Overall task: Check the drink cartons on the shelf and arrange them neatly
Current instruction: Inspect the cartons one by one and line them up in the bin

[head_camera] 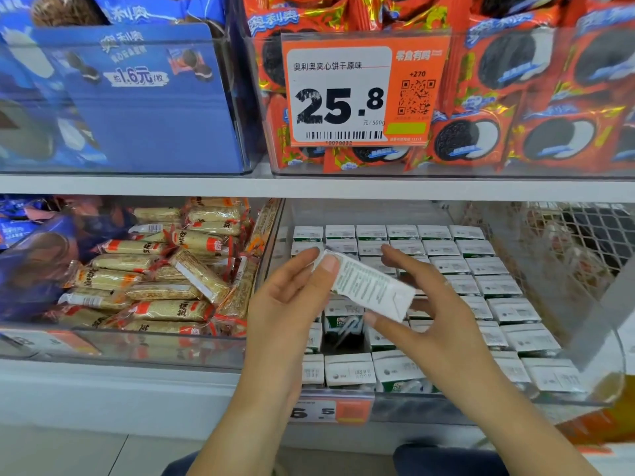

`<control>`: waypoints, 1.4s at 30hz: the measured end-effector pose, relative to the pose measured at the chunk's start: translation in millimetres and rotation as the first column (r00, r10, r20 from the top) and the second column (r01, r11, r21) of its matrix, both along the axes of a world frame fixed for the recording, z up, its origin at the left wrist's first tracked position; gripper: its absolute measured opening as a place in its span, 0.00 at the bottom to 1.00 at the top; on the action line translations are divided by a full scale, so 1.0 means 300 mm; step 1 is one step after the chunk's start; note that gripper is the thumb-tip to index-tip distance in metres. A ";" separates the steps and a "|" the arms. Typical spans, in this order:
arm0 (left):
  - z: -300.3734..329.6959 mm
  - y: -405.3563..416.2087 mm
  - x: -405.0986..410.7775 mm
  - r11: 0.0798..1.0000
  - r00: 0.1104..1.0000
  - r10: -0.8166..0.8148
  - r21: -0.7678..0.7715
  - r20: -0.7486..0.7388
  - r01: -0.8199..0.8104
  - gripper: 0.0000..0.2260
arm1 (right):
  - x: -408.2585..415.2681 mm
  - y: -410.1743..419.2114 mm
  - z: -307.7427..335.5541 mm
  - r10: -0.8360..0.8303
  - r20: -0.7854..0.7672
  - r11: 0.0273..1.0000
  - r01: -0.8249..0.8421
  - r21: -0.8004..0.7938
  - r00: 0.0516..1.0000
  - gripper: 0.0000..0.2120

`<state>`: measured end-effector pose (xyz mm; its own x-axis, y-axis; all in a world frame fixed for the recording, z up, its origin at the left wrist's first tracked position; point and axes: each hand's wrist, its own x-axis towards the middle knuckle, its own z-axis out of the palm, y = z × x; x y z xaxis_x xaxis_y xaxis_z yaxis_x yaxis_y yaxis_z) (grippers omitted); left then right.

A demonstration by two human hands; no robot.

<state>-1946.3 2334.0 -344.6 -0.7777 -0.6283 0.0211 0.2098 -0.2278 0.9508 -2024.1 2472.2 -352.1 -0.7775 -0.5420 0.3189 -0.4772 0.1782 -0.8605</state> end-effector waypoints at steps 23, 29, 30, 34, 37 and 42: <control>-0.053 -0.133 0.075 0.318 0.783 0.449 -0.896 0.430 0.310 0.33 | -0.014 -0.036 -0.022 0.109 -0.201 0.991 -0.091 0.099 0.973 0.23; -0.051 -0.138 0.078 0.283 0.778 0.468 -0.905 0.419 0.317 0.34 | 0.003 -0.059 -0.033 0.094 -0.331 0.990 -0.054 0.130 0.939 0.27; -0.052 -0.139 0.078 0.280 0.778 0.469 -0.906 0.419 0.319 0.34 | 0.008 -0.063 -0.032 0.091 -0.362 0.991 -0.047 0.127 0.928 0.27; -0.053 -0.142 0.080 0.260 0.784 0.470 -0.913 0.405 0.315 0.34 | 0.028 -0.064 -0.036 0.097 -0.460 0.988 -0.030 0.151 0.883 0.27; -0.056 -0.143 0.080 0.266 0.794 0.462 -0.916 0.394 0.300 0.34 | 0.024 -0.068 -0.048 0.119 -0.443 0.969 -0.007 0.246 0.888 0.25; -0.056 -0.143 0.078 0.253 0.797 0.468 -0.922 0.381 0.292 0.34 | 0.011 -0.089 -0.070 0.231 -0.360 0.869 -0.026 0.494 0.904 0.23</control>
<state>-1922.9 2291.2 -361.5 -0.8146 -0.5054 0.2846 -0.4017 0.8455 0.3518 -2020.8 2445.4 -373.1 -0.5526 -0.7904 0.2644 -0.8034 0.4208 -0.4212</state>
